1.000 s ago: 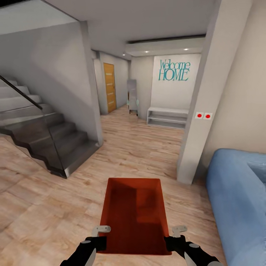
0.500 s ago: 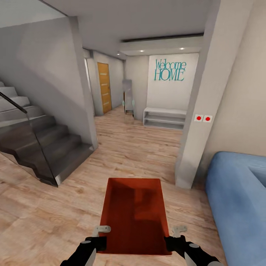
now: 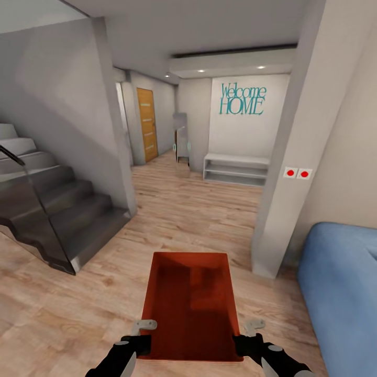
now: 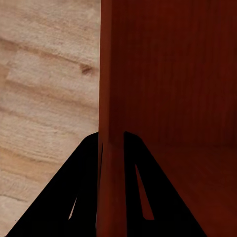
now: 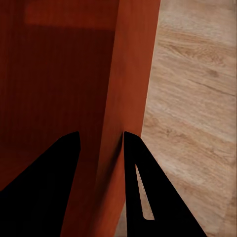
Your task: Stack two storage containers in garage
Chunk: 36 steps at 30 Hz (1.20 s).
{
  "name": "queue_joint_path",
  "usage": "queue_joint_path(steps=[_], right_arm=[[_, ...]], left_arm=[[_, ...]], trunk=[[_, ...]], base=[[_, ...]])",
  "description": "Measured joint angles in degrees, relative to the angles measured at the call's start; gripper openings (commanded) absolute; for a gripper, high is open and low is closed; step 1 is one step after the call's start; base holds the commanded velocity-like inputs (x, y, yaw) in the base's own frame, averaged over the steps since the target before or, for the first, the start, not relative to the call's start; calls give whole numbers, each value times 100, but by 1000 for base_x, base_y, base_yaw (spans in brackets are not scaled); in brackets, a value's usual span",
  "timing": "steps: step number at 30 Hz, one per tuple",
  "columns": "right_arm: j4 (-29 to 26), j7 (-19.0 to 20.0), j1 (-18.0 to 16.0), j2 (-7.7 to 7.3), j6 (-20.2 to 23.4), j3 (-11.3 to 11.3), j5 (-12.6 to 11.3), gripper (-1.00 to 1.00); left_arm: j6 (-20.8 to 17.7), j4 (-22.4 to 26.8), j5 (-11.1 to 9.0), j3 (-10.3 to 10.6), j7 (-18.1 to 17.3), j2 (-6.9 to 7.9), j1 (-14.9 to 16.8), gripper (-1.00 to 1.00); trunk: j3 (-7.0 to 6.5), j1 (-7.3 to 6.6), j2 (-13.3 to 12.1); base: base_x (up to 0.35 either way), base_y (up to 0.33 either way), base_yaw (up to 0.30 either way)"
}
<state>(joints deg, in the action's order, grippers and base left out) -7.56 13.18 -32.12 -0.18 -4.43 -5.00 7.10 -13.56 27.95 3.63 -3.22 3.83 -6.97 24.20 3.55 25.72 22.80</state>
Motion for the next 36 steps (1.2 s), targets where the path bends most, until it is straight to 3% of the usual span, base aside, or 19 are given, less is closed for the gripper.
queue_joint_path(steps=[36], right_arm=[[0, -3, 1, 0, 14, 3, 13, -100]], left_arm=[[20, -34, 1, -20, -4, -3, 0, -100]], trunk=[[0, 0, 0]], base=[[327, 0, 0]])
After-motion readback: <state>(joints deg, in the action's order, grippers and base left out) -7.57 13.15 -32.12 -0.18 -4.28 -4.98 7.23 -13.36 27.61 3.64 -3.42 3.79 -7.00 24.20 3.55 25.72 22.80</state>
